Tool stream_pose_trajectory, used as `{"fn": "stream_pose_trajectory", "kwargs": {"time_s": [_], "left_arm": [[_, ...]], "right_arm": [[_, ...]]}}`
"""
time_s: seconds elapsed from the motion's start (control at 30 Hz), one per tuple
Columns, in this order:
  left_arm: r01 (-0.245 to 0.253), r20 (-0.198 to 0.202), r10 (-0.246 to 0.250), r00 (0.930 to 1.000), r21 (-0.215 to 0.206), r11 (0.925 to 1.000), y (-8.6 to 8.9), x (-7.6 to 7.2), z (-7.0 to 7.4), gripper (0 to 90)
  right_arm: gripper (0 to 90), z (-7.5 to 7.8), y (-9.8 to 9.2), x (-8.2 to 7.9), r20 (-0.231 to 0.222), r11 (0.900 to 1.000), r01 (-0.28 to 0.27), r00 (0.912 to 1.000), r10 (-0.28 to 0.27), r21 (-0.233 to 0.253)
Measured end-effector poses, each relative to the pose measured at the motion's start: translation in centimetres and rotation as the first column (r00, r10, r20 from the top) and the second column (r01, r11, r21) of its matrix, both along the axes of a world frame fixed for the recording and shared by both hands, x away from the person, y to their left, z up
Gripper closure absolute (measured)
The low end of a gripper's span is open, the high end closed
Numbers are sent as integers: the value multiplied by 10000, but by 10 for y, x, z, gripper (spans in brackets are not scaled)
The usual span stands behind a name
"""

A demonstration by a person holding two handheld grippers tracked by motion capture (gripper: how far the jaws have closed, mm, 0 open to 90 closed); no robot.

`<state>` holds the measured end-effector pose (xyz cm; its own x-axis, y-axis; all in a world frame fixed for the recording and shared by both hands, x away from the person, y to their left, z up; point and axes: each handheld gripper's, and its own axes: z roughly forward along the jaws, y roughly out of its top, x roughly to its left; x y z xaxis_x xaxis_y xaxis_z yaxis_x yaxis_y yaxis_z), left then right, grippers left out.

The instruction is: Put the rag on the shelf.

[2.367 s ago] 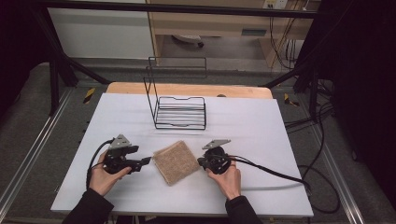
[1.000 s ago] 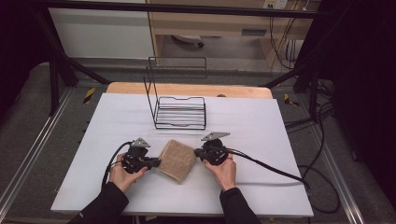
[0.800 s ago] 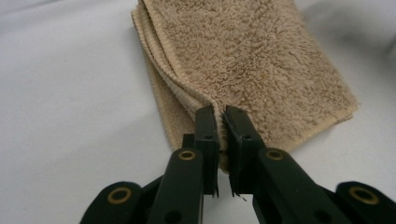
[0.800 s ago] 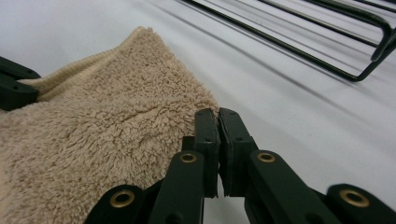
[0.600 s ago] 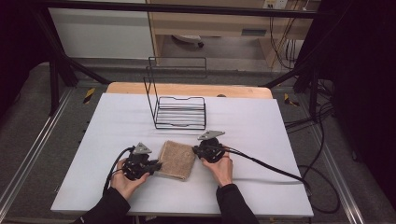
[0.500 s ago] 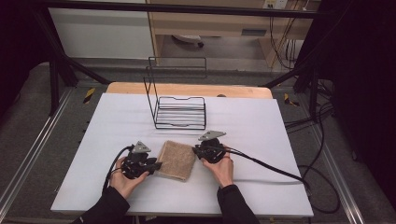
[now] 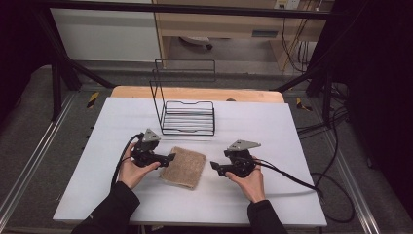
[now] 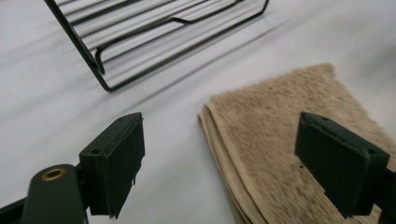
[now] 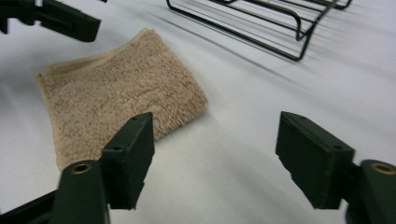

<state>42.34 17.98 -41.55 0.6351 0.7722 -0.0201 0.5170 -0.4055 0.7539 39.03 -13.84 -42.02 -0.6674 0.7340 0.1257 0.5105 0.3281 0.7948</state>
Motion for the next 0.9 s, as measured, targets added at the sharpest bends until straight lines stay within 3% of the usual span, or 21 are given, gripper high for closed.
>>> {"fn": "stream_pose_trajectory", "kwargs": {"time_s": [0.13, 0.23, 0.4, 0.5, 0.6, 0.83, 0.9], "left_arm": [[86, -282, -76, 9996, 323, 9994, -8, 14, -6, 199], [132, -629, -144, 9979, -187, 9997, -13, 22, -13, 328], [65, -1155, -88, 9933, -208, 9998, -14, 31, -25, 470], [85, -1411, -154, 9899, -499, 9987, -12, 35, -28, 528], [234, -1513, -323, 9880, -602, 9979, -13, 36, -32, 587], [347, -1527, -421, 9874, -508, 9981, -15, 35, -31, 627], [364, -1668, -461, 9849, -608, 9975, -16, 35, -31, 681]], "right_arm": [[203, -2, -8, -4, -192, 9999, 90, 9998, -89, 50], [185, -5, -14, -8, -218, 9998, 143, 9997, -141, 109], [157, -7, -15, -13, -431, 9998, 144, 9990, -139, 110], [153, -7, -15, -12, -422, 9995, 132, 9990, -121, 272], [143, -8, -14, -11, -489, 9993, 184, 9987, -168, 323], [127, -9, -12, -9, -622, 9982, 296, 9977, -263, 529], [123, -9, -11, -9, -653, 9975, 343, 9974, -303, 615]]}}
